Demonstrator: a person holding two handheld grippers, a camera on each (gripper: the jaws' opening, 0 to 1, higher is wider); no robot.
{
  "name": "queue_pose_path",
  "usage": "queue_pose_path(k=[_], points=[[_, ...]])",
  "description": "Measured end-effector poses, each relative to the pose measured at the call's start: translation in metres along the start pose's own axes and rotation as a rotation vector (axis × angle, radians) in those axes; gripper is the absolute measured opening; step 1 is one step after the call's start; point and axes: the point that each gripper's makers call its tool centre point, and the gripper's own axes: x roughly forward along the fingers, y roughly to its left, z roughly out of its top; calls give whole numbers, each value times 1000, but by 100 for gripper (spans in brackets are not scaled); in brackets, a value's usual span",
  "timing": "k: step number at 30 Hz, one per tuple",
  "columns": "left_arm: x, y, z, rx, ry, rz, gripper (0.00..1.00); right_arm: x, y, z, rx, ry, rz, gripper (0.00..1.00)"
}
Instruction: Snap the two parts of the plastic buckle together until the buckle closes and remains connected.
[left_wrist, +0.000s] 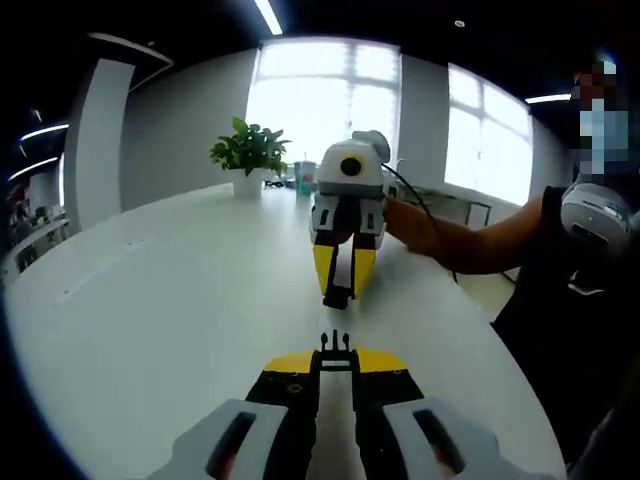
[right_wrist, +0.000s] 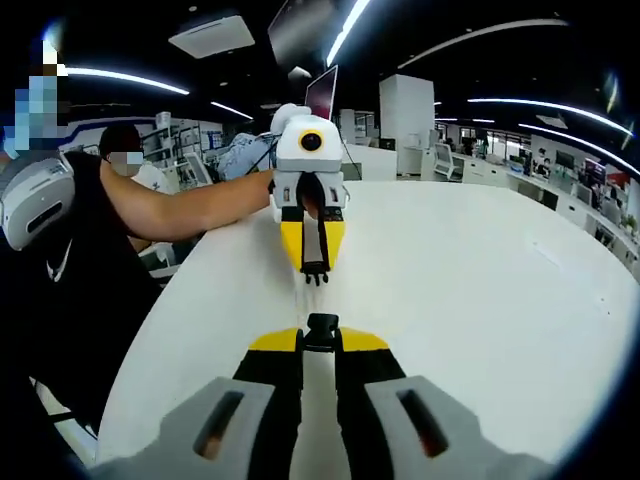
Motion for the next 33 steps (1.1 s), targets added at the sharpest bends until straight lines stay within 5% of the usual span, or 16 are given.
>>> queue_pose_path(k=[33], points=[[16,-4,-9,6,60,-23,10,8,11,-5,-40,30,52,10]])
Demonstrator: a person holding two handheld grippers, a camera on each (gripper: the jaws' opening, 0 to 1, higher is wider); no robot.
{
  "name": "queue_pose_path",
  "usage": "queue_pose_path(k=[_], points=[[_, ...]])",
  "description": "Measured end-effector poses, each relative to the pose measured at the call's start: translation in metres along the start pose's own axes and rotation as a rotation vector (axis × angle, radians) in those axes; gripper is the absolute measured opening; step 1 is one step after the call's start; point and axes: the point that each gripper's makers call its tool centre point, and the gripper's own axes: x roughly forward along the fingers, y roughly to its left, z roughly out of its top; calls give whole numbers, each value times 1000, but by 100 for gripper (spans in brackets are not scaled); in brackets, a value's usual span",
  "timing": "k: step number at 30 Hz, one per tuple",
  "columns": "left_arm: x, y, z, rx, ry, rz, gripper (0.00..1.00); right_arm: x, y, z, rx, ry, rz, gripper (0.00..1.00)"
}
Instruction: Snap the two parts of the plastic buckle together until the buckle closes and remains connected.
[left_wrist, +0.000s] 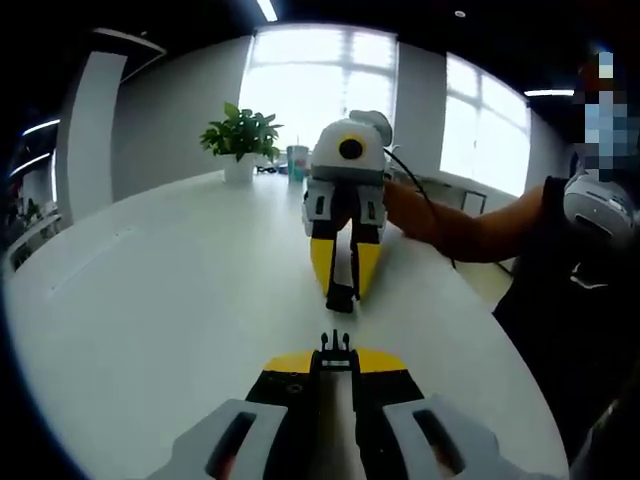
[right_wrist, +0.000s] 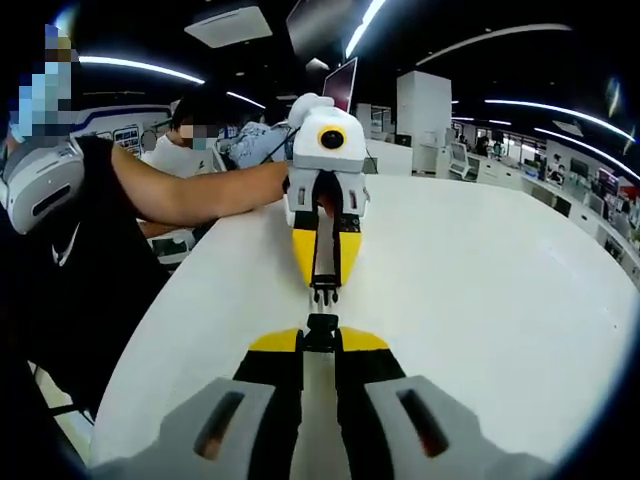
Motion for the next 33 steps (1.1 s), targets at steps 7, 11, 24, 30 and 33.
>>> queue_pose_path(k=[7,11,24,30,33], points=[[4,-3,0,12,8,-5,10,5,3,-1,-2,9,14,10],[5,-5,0,24,7,-15,10,5,4,-2,0,12,17,10],[7,-6,0,57,4,-11,9,6,4,-4,-1,18,20,10],[8,-5,1,82,2,-10,9,6,4,-4,-4,20,19,10],[8,-5,1,88,3,-8,9,6,5,-4,-5,23,20,10]])
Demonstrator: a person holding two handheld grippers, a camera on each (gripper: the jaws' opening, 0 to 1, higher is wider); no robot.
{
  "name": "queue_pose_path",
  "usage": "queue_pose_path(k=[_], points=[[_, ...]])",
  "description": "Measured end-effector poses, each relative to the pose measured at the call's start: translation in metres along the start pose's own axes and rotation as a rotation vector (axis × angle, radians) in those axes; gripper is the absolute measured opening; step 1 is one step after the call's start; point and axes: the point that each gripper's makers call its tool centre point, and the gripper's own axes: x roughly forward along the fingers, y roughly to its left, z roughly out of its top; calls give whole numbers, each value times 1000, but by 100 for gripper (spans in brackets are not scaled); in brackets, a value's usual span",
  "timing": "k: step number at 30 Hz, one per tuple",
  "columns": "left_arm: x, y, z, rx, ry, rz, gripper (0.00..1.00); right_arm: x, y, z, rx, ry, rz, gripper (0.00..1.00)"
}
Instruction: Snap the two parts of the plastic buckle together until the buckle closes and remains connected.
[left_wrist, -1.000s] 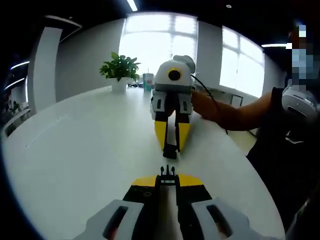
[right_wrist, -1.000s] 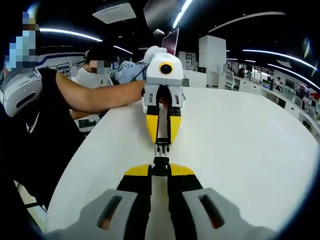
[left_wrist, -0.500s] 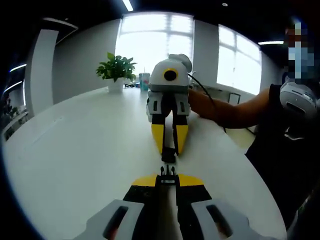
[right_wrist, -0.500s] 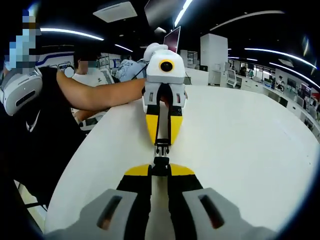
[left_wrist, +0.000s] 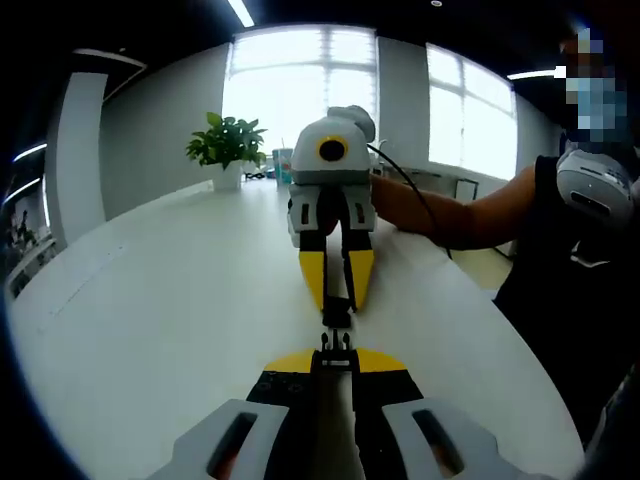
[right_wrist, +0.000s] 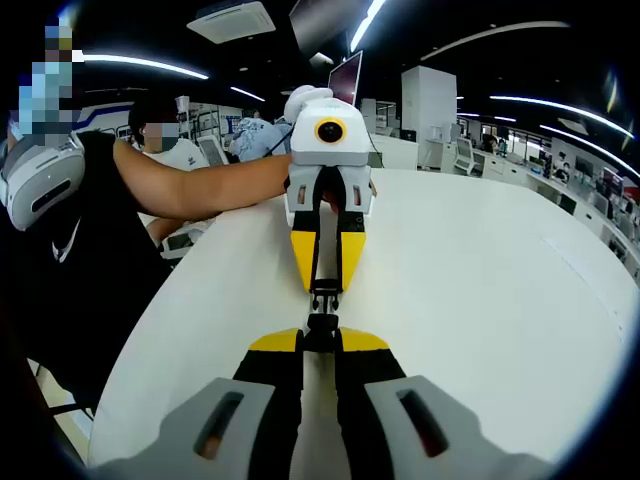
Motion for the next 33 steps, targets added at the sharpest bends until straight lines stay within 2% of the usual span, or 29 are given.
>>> queue_pose_path(k=[33], points=[[4,-2,1,-9,-4,-12,9,1,0,-1,0,4,3,10]])
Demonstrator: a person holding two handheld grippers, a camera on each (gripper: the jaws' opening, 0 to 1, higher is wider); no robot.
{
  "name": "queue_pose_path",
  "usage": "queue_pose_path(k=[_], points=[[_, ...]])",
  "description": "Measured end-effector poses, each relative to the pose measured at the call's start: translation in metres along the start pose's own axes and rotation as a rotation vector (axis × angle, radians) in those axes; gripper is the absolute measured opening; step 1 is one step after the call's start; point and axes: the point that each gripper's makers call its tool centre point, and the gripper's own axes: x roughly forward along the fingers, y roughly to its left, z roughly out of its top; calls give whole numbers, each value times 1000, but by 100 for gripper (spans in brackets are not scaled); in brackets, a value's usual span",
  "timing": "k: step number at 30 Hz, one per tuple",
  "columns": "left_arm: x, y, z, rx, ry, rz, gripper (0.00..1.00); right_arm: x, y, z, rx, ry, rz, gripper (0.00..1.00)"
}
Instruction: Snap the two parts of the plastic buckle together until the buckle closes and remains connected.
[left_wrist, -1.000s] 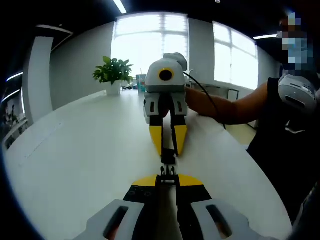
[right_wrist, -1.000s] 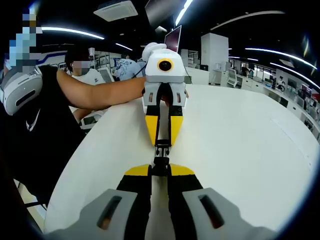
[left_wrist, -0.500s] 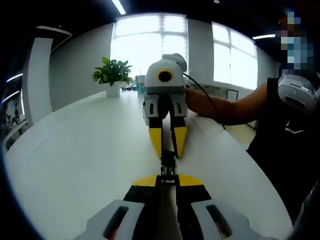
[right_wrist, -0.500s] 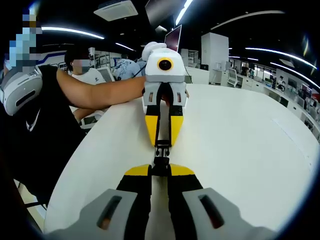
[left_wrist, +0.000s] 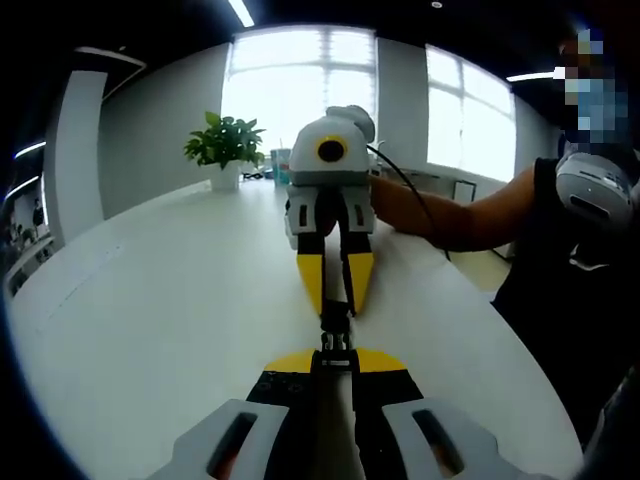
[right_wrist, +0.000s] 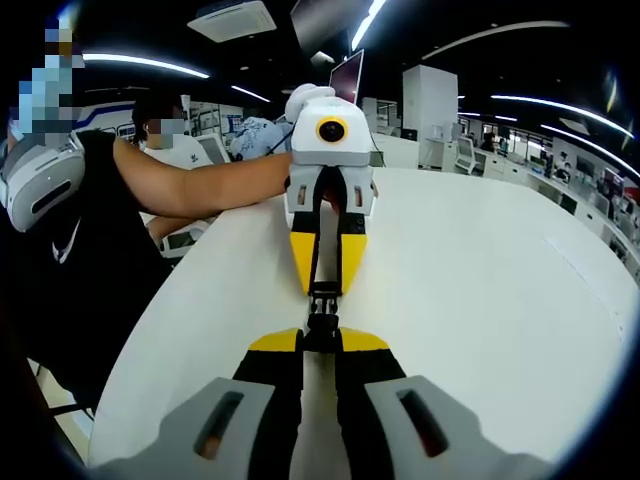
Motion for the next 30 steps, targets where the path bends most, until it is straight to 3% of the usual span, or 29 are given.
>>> queue_pose_path(k=[30], points=[[4,-3,-1,-8,-3,-19,10,4,3,-2,4,5,14,10]])
